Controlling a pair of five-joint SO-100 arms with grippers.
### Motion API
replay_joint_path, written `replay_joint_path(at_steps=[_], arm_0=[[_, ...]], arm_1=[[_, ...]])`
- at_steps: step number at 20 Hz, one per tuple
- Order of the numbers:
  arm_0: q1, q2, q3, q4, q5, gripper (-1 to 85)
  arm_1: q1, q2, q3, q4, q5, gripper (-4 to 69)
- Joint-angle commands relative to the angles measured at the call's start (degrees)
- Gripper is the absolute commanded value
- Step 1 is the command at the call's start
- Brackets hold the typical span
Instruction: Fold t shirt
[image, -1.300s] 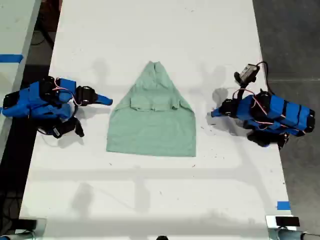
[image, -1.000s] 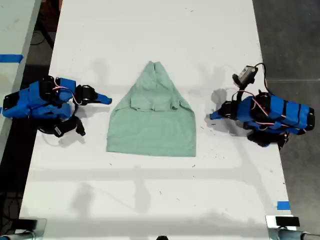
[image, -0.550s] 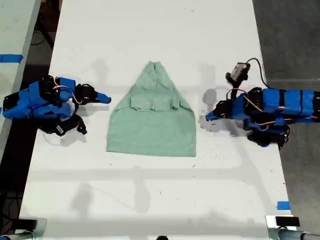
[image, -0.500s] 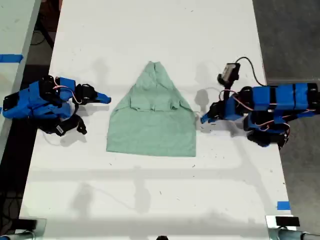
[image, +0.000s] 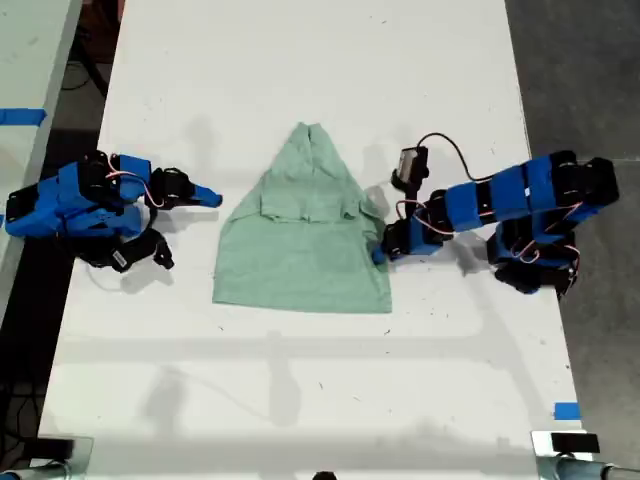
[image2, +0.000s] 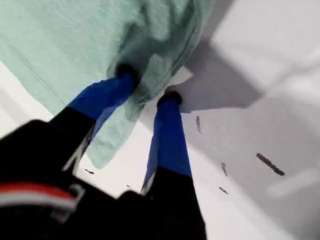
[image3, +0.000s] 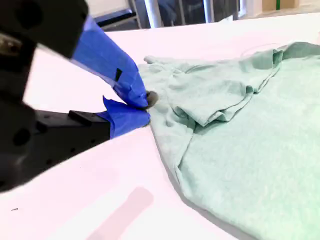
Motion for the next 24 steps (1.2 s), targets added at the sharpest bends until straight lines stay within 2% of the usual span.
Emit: replay_joint_path(at_steps=[1,4,7,12,15,16,18,19,20,21,22,24], arm_0=[[-0.4,0.3,-0.3,-0.3,-0.4,-0.1],[-0.3,0.3,-0.3,-0.4,-0.3,-0.1],[-0.3,0.3,-0.3,-0.4,-0.3,-0.1],[-0.5,0.3,-0.3,-0.2,-0.4,-0.1],[-0.5,0.3,-0.3,-0.2,-0.3,-0.1],[-0.4,0.3,-0.3,-0.2,-0.3,-0.1],[-0.4,0.3,-0.4,-0.2,-0.3,-0.1],[-0.4,0.3,-0.4,-0.2,-0.3,-0.1],[-0.4,0.3,-0.4,-0.2,-0.2,-0.1],[-0.4,0.3,-0.4,-0.2,-0.2,-0.1],[-0.4,0.3,-0.4,-0.2,-0.2,-0.1],[-0.7,0.3,-0.4,0.0,-0.5,-0.1]], arm_1=[[-0.7,-0.1,-1.3,1.1,-0.3,-1.2],[-0.3,6.7,-3.4,10.3,2.4,-1.2],[1.8,6.9,-15.7,15.8,-4.2,-1.2],[-2.0,-23.0,-55.2,19.2,-12.0,-1.2],[-3.0,-40.1,-75.4,22.0,-13.9,-1.0],[-3.0,-41.6,-76.7,21.2,-14.4,3.3],[-3.0,-40.2,-75.8,22.1,-14.7,18.4],[-3.0,-37.4,-74.3,23.9,-14.4,19.2],[-3.0,-33.7,-72.7,27.3,-13.9,5.2],[-2.9,-29.0,-69.5,30.7,-12.7,0.2],[-2.7,-22.3,-63.1,31.8,-11.8,0.2],[-1.9,-3.4,-42.0,29.1,-8.4,-1.9]])
